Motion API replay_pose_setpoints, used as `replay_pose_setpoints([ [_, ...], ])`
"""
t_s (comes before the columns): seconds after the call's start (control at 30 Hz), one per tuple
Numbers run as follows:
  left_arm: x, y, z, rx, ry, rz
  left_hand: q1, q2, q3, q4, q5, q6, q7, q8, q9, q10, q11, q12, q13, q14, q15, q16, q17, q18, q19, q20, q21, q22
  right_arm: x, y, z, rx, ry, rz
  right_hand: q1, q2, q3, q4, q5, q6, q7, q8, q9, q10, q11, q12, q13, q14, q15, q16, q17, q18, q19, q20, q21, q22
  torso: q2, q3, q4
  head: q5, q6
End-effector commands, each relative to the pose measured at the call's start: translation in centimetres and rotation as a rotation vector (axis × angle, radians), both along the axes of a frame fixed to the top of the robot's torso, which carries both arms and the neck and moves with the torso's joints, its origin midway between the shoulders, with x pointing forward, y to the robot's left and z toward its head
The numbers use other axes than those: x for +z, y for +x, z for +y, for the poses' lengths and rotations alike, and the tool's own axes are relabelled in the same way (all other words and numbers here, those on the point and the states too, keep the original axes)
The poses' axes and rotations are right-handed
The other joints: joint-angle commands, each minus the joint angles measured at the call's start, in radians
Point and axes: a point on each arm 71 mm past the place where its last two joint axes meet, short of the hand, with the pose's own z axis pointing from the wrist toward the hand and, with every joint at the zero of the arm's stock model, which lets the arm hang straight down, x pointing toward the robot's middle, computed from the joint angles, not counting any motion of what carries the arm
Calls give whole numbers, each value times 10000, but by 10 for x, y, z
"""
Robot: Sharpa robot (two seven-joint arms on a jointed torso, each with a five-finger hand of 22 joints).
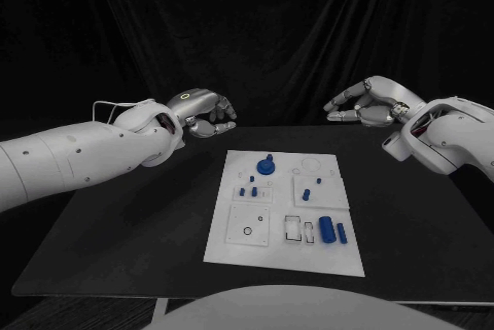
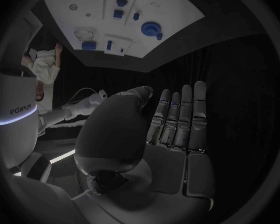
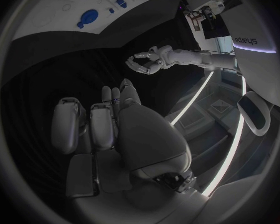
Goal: Assemble the parts on the task board
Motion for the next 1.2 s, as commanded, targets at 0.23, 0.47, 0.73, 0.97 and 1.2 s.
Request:
replay_pose_setpoints([
  [0.23,-2,-14,15,-988,-7108,3402,-1566,1026,-2582,16,240,-1596,-379,-242,-731,-4342,-577,-1335,-1674,-5774,-171,-4842,-3702,-138,-6524,766,-2470,-6449,-9,9,10,234,-3027,-1802,-2297,-1601,1861,725,-742,-337,-624,-288,-100,-184,110,-1244,-1727,-141,-57,-70,-310,228,-50,4,-246,1690,7,-11,-3,-414,-2],
  [0.47,-8,-26,11,-2079,-8928,5333,-954,1752,-4181,19,213,-4105,-905,-412,-1422,-5768,-1219,-1487,-2168,-6409,-498,-5753,-4252,493,-7289,643,-2625,-9727,-19,12,10,618,-4083,-1636,-1578,-1510,2206,370,530,-301,-703,-356,-136,-136,90,-1528,-2250,-182,-173,-117,-431,244,-73,-113,-356,1672,49,-4,26,-543,-2],
  [0.73,-8,-39,8,-2587,-9531,5843,-404,2212,-4846,13,400,-4071,-931,-408,-1438,-5885,-1220,-1164,-2168,-6391,-341,-5737,-4243,787,-7297,917,-2624,-10058,-26,10,4,871,-4764,-1579,-204,-1769,3767,-129,730,-13,-644,-359,-195,426,-2,-1706,-2820,-186,-288,-66,-392,245,-73,-226,-390,1679,191,-81,161,-892,-2],
  [0.97,-18,-45,8,-2585,-9706,6038,638,2685,-5013,15,1110,-4131,-870,-417,-1447,-5987,-1111,-924,-2166,-6305,-167,-5681,-4209,850,-7241,1126,-2609,-10148,-40,5,-2,1123,-5516,-1390,-1104,-2417,3959,660,-1996,147,-829,-298,-164,1446,-210,-1438,-2950,451,-421,883,1165,-66,609,-344,1112,2103,294,-158,227,-1177,-2],
  [1.2,-26,-50,10,-2607,-9750,6396,1520,2856,-5117,-4,1660,-3974,-724,-394,-1433,-6030,-952,-646,-2152,-6127,67,-5562,-4151,789,-7017,1171,-2529,-9785,-61,1,-8,1266,-6041,-892,-1208,-2633,3913,756,-2049,183,-931,-272,-143,1449,-268,-1537,-2995,460,-496,894,1161,-63,611,-412,1114,2096,445,-211,267,-1394,-2],
])
